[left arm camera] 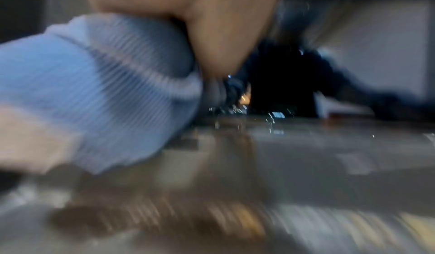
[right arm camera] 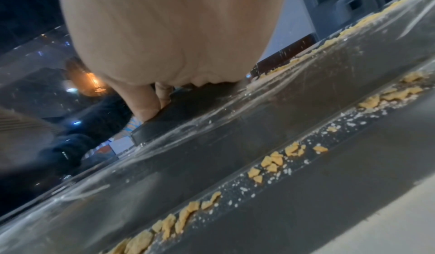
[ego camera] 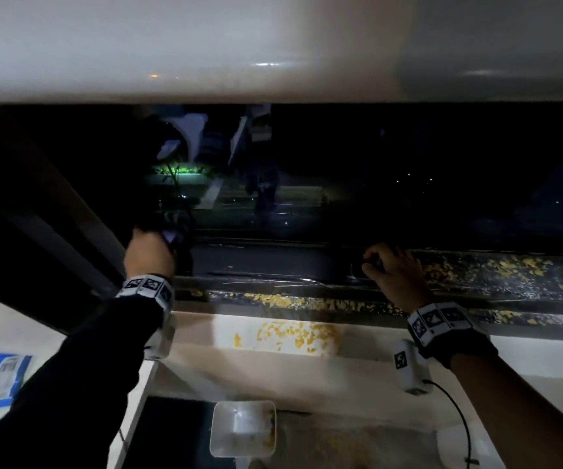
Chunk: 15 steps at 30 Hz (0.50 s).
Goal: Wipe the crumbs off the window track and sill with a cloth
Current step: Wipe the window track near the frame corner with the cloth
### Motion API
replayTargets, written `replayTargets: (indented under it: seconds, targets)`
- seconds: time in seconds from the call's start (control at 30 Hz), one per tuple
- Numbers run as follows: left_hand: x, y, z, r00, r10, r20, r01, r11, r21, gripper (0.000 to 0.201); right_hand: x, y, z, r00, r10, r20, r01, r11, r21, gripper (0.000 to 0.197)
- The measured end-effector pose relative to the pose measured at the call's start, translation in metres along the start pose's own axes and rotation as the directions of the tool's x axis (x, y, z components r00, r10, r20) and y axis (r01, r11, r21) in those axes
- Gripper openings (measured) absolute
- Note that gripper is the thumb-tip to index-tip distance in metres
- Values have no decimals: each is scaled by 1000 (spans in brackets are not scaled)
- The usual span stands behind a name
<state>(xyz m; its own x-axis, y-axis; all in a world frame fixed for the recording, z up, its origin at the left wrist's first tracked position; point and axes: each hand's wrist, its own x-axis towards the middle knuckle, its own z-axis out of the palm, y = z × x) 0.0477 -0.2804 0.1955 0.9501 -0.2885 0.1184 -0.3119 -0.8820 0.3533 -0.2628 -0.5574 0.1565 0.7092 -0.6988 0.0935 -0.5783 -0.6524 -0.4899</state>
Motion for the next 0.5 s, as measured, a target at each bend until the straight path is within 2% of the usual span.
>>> replayTargets:
  seconds: [0.07, 0.13, 0.17, 0.23, 0.33, 0.37, 0.4, 0.43, 0.5]
  targets:
    - [-17, 13, 20, 998, 22, 56, -23, 999, 24, 37, 0, 0, 1, 1000, -1, 2, 1, 1000, -7, 37]
    - [-43, 43, 44, 995, 70, 68, -68, 997, -26, 50, 0, -2, 2, 1000, -11, -10, 11, 1000, 1, 37]
    - [-59, 62, 56, 991, 106, 79, -101, 993, -60, 51, 0, -2, 2, 1000, -11, -17, 11, 1000, 10, 36]
    - [-99, 109, 69, 972, 194, 131, -164, 963, -212, 40, 0, -4, 2, 1000, -12, -20, 12, 1000, 26, 37]
    - [-149, 168, 68, 876, 408, 257, -268, 855, -444, 26, 2, -2, 0, 999, 20, 35, -20, 1000, 1, 48]
    - [-152, 173, 64, 845, 447, 293, -282, 838, -466, 24, 3, -1, -1, 999, 22, 46, -21, 1000, -10, 53]
    - [-146, 168, 60, 834, 463, 300, -296, 835, -464, 23, 2, 0, -1, 999, 15, 45, -14, 1000, -13, 55]
    - [-133, 155, 53, 850, 448, 276, -307, 849, -430, 22, 2, 1, -1, 999, 6, 34, -6, 1000, -6, 53]
    - [-98, 119, 36, 905, 398, 153, -327, 878, -350, 28, 0, 2, -1, 1000, -4, 25, 4, 1000, 18, 51]
